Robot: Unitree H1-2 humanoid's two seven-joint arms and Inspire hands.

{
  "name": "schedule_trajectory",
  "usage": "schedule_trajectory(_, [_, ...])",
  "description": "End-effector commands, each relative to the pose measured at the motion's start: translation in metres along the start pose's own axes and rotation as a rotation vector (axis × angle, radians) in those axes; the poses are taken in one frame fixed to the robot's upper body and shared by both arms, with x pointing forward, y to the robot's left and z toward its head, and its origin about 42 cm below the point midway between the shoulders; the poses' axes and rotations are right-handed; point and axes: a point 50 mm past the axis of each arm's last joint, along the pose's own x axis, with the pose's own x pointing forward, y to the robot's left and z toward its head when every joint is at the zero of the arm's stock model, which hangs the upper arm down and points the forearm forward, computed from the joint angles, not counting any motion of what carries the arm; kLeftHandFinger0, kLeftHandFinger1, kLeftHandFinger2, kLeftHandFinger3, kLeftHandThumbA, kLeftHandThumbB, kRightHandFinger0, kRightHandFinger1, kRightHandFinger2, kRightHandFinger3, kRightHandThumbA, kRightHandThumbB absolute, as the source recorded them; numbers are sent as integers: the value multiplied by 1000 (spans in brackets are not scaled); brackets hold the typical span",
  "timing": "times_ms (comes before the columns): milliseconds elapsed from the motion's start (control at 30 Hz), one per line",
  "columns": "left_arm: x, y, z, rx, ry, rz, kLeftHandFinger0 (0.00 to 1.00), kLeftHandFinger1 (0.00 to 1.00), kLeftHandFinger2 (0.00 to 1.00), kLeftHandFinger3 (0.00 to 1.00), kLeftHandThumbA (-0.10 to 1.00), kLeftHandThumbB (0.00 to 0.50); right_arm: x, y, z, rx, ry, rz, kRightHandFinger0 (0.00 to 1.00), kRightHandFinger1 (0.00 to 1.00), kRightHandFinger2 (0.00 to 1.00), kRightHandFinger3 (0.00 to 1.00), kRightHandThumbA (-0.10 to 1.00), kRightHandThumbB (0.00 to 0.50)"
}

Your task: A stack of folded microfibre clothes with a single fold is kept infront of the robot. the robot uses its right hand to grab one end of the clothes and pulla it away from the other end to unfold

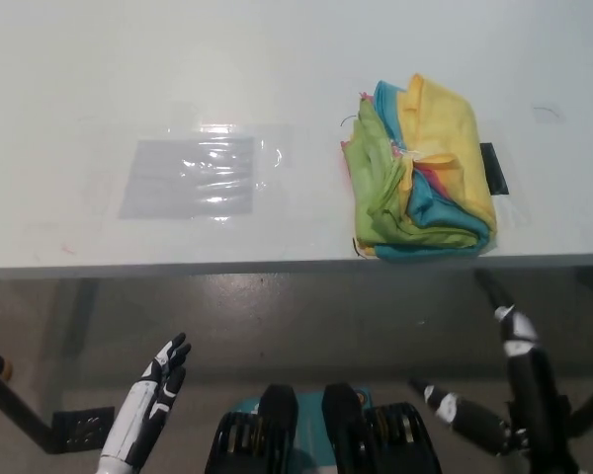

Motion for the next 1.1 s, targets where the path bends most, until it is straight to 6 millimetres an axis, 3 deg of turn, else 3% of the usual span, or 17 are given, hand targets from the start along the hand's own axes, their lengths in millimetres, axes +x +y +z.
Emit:
schedule_trajectory(0, [0, 7, 12, 40, -103, -7, 1000, 1000, 1000, 1000, 1000, 354, 57, -35, 68, -270, -144, -152, 1000, 1000, 1000, 1000, 1000, 448])
schedule_trajectory(233, [1, 5, 11, 34, -105, -8, 1000, 1000, 1000, 1000, 1000, 361, 120, -34, 85, -274, -125, -125, 1000, 1000, 1000, 1000, 1000, 457])
schedule_trajectory(300, [1, 6, 11, 35, -104, -7, 1000, 1000, 1000, 1000, 1000, 360, 143, -30, 84, -283, -98, -105, 1000, 1000, 1000, 1000, 972, 426])
schedule_trajectory(400, [0, 6, 11, 41, -99, -6, 1000, 1000, 1000, 1000, 1000, 360, 169, -23, 77, -250, -52, -81, 1000, 1000, 1000, 1000, 926, 419])
schedule_trajectory(533, [0, 6, 9, 41, -99, -5, 1000, 1000, 1000, 1000, 1000, 358, 202, -12, 67, -264, 13, -53, 1000, 1000, 1000, 1000, 975, 455])
schedule_trajectory(700, [-1, 5, 9, 41, -106, -9, 1000, 1000, 1000, 1000, 1000, 342, 228, 3, 54, -273, 94, 8, 1000, 1000, 1000, 1000, 1000, 467])
schedule_trajectory(800, [0, 5, 10, 33, -96, -10, 1000, 1000, 1000, 1000, 1000, 357, 246, 13, 44, -275, 155, 37, 1000, 1000, 1000, 1000, 999, 471])
schedule_trajectory(1067, [1, 6, 11, 42, -99, -9, 1000, 1000, 1000, 1000, 1000, 354, 275, 31, 14, -196, 333, 129, 1000, 1000, 1000, 1000, 1000, 500])
